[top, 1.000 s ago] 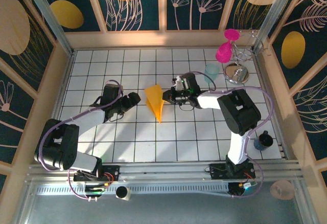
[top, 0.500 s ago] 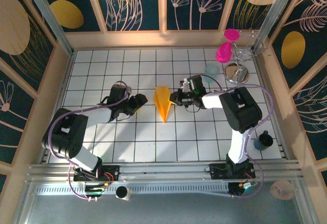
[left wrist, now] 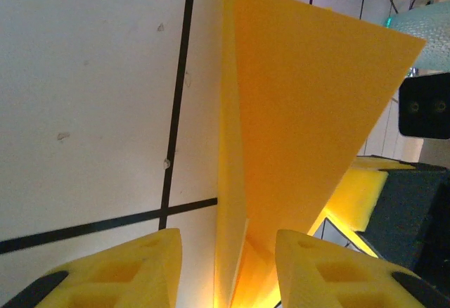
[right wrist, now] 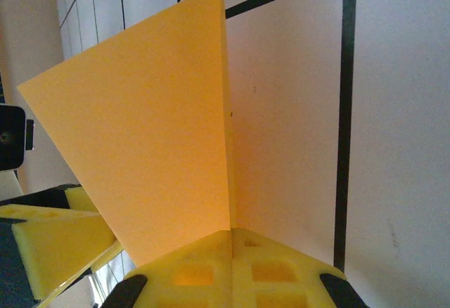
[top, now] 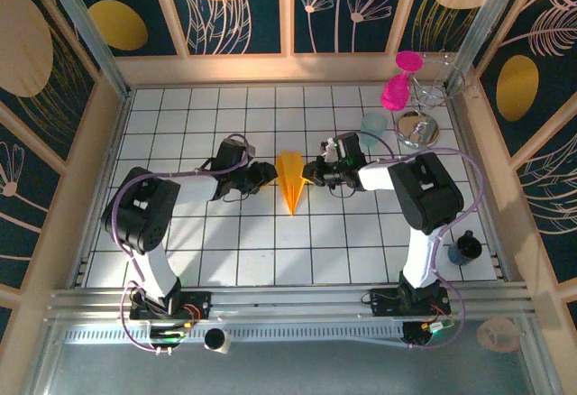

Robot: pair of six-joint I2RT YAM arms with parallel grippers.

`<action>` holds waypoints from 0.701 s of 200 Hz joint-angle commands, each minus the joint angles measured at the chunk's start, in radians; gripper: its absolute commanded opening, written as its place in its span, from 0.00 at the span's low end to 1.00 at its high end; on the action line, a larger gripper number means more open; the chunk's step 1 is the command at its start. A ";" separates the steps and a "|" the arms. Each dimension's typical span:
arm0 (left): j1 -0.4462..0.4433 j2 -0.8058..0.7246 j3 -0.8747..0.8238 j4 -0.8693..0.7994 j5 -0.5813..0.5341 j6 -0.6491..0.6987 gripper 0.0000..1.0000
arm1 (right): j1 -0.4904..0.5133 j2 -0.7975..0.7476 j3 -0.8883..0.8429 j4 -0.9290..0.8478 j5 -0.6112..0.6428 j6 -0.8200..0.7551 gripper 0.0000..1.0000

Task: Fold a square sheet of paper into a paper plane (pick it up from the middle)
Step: Turn over a paper plane at the center of the table.

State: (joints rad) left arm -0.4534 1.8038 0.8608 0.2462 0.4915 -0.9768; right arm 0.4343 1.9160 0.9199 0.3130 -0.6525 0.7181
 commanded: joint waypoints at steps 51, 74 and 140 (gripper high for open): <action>-0.018 0.094 0.106 -0.101 0.032 0.061 0.27 | -0.008 0.018 -0.005 -0.016 -0.003 -0.022 0.00; -0.017 0.096 0.152 -0.147 -0.005 0.084 0.14 | -0.009 0.005 -0.003 -0.020 0.003 -0.022 0.00; -0.016 -0.036 0.132 -0.248 -0.218 0.138 0.02 | -0.049 -0.081 -0.057 0.011 0.060 -0.017 0.00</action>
State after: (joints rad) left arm -0.4660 1.8389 1.0077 0.0402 0.3611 -0.8642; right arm 0.4061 1.8820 0.8902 0.3088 -0.6205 0.7124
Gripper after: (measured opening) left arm 0.060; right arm 0.054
